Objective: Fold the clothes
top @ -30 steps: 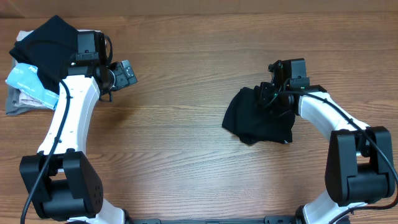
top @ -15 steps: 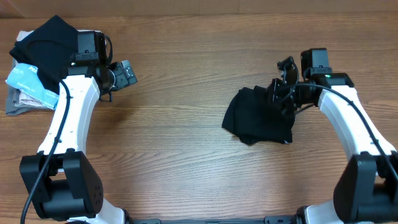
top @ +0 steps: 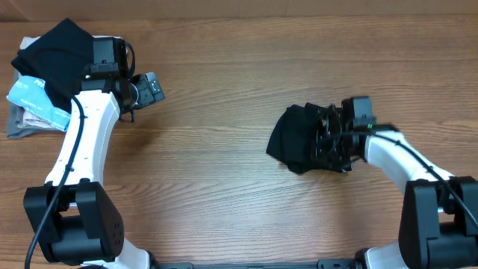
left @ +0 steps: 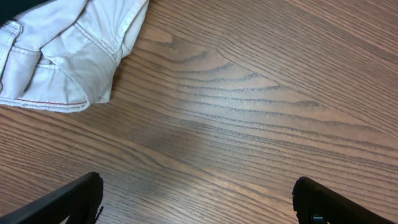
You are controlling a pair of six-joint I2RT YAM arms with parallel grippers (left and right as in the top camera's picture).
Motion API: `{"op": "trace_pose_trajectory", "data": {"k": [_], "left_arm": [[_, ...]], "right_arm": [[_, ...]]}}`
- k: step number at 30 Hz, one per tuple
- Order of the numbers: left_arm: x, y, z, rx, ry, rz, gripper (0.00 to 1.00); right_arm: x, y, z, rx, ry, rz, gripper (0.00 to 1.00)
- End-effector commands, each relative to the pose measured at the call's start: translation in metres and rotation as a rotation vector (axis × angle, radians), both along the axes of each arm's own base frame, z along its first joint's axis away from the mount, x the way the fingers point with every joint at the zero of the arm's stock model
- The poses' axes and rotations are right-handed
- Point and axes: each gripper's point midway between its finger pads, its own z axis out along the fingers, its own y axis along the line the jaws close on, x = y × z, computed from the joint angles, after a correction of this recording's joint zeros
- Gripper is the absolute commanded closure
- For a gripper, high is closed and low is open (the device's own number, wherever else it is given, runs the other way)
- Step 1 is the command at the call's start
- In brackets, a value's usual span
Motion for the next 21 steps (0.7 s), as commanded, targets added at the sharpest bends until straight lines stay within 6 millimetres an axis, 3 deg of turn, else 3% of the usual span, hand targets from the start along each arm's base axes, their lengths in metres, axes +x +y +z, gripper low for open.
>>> {"op": "trace_pose_trajectory", "data": {"k": [1,5,9,12,15,18,21], "left_arm": [[0.003,0.003,0.012,0.005,-0.032,0.021,0.0],[0.003,0.003,0.012,0.005,-0.032,0.021,0.0],[0.003,0.003,0.012,0.005,-0.032,0.021,0.0],[0.003,0.003,0.012,0.005,-0.032,0.021,0.0],[0.003,0.003,0.012,0.005,-0.032,0.021,0.0],[0.003,0.003,0.012,0.005,-0.032,0.021,0.0],[0.003,0.003,0.012,0.005,-0.032,0.021,0.0]], "right_arm": [[-0.015,-0.005,-0.017,-0.017,0.056,-0.062,0.94],[-0.006,0.004,0.004,0.037,0.036,-0.029,0.96],[0.025,0.013,0.06,0.078,-0.077,0.015,0.96],[0.047,0.005,0.102,0.039,-0.151,0.003,0.96],[0.06,-0.022,0.12,-0.083,-0.16,-0.066,0.96],[0.06,-0.071,0.116,-0.262,-0.095,-0.269,0.96],[0.048,-0.114,0.108,-0.365,-0.005,-0.448,0.96]]}}
